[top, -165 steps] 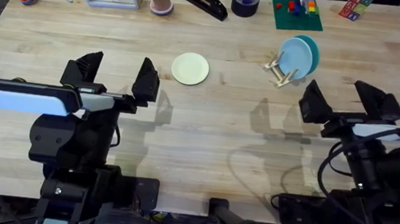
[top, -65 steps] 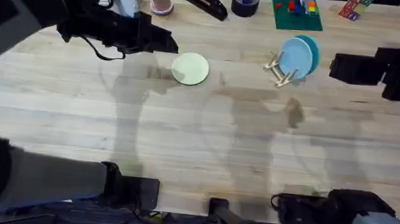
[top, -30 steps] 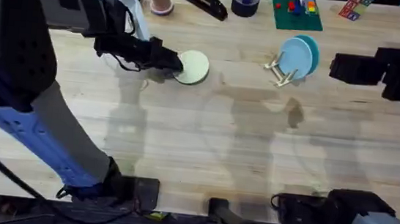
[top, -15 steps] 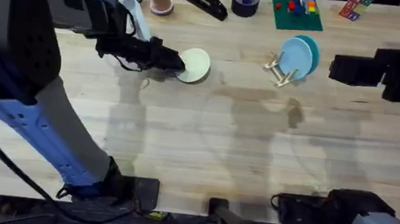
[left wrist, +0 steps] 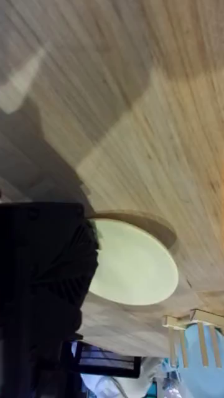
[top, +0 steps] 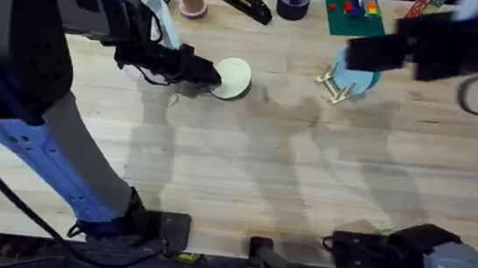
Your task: Pick up the plates from the table one by one and place each into a slot on the dish rack.
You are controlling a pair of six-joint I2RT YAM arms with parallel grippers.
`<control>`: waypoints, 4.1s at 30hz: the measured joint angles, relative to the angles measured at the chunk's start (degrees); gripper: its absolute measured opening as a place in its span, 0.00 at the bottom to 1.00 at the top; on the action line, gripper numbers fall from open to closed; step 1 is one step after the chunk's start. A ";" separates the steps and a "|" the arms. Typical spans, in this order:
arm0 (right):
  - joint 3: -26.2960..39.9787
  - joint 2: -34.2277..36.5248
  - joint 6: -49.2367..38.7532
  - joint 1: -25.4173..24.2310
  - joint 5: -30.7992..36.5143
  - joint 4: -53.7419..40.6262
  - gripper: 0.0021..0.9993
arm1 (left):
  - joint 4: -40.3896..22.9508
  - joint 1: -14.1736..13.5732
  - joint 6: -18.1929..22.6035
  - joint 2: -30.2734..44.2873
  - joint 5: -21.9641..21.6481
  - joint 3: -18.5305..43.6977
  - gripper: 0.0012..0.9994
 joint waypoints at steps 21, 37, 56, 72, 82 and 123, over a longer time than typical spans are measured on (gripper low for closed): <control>1.10 26.96 15.28 11.84 -5.71 22.36 0.99 | -0.02 0.00 0.00 0.00 0.09 0.01 0.04; 1.12 41.41 19.99 11.84 -14.76 34.19 1.00 | -0.02 0.00 0.00 0.00 0.09 0.00 0.04; 1.27 48.12 27.35 12.70 -21.73 40.46 0.86 | -0.02 0.00 0.00 0.00 0.09 0.01 0.04; 1.54 48.25 28.16 12.11 -22.94 40.39 0.03 | -0.22 0.48 0.00 0.00 0.42 0.03 0.04; 1.54 48.18 26.72 11.66 -23.95 40.52 0.03 | -1.93 0.42 0.00 -0.09 -0.37 1.09 0.04; 31.05 22.68 -13.59 4.92 4.44 -22.50 0.03 | -25.43 -17.78 -1.14 -47.72 -41.53 5.82 0.04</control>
